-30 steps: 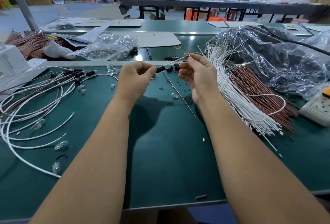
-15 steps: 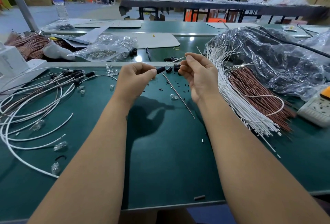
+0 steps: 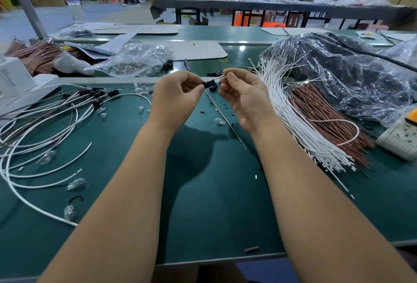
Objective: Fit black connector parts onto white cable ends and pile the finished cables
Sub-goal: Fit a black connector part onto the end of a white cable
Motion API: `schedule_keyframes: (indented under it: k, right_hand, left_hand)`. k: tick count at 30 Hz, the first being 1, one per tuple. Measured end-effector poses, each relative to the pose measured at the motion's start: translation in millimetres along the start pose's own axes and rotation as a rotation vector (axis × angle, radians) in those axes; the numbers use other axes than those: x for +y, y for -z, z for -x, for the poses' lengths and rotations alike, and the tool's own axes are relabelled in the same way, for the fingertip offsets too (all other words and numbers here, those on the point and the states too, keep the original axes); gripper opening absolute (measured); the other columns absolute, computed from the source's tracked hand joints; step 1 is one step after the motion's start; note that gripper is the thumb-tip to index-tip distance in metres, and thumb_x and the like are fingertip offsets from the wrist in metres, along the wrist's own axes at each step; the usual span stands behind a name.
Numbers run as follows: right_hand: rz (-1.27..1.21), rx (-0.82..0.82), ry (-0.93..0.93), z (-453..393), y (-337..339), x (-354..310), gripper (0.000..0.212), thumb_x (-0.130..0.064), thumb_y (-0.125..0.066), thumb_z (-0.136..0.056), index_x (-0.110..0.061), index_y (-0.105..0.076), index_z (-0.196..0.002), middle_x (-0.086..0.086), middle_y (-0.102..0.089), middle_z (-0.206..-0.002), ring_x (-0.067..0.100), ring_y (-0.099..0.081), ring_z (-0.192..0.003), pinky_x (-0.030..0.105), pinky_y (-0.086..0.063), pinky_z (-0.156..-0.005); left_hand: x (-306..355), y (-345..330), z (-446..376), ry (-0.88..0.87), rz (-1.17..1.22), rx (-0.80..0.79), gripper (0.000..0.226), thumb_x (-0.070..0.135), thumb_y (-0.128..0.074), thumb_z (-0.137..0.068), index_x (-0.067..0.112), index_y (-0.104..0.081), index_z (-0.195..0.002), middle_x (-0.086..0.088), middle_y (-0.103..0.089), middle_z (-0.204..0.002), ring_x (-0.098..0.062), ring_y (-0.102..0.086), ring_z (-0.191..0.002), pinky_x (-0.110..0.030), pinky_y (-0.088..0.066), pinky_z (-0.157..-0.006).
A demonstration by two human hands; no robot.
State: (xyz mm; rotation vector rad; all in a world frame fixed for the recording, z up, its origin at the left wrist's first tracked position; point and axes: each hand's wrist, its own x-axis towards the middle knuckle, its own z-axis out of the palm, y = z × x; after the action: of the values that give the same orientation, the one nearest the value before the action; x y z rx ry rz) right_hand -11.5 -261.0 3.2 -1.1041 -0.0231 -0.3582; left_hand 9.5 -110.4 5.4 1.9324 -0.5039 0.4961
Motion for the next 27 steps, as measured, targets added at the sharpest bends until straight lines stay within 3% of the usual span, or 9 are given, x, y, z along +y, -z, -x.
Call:
schedule_keyframes:
  k: [7,13,18,27]
  right_hand:
    - [0.058,-0.077,-0.044,2,-1,-1,0.02,-0.002,-0.048,-0.098,-0.002,-0.066,-0.089,0.008,-0.064,-0.075,0.015,-0.062,-0.064,0.026,-0.056,-0.066]
    - [0.128,0.006,-0.056,2,-3,-1,0.022,-0.013,-0.053,-0.098,-0.004,-0.064,-0.082,0.009,-0.061,-0.069,0.017,-0.06,-0.057,0.028,-0.054,-0.059]
    - [0.228,0.034,-0.024,2,-2,0,0.013,-0.005,-0.062,-0.092,-0.007,-0.063,-0.079,0.007,-0.063,-0.068,0.013,-0.059,-0.055,0.025,-0.054,-0.056]
    - [0.239,-0.005,0.068,3,-2,1,0.013,0.004,-0.055,-0.093,-0.003,-0.064,-0.089,0.008,-0.065,-0.074,0.011,-0.061,-0.059,0.022,-0.055,-0.063]
  left_hand:
    - [-2,-2,-1,-0.081,-0.134,0.061,0.008,0.011,-0.067,-0.086,0.015,-0.071,-0.091,0.018,-0.057,-0.073,0.007,-0.051,-0.06,-0.005,-0.037,-0.06]
    - [-5,-3,-1,-0.122,-0.175,0.084,0.008,0.013,-0.067,-0.086,0.015,-0.072,-0.092,0.01,-0.063,-0.079,-0.006,-0.057,-0.072,-0.021,-0.045,-0.068]
    - [-7,-3,-2,-0.137,-0.195,0.076,0.008,0.013,-0.066,-0.087,0.015,-0.072,-0.092,0.008,-0.065,-0.082,-0.007,-0.057,-0.072,-0.023,-0.047,-0.069]
    - [-10,-5,-2,-0.121,-0.179,0.085,0.006,0.016,-0.068,-0.085,0.015,-0.07,-0.09,0.016,-0.057,-0.072,0.013,-0.051,-0.06,-0.004,-0.034,-0.058]
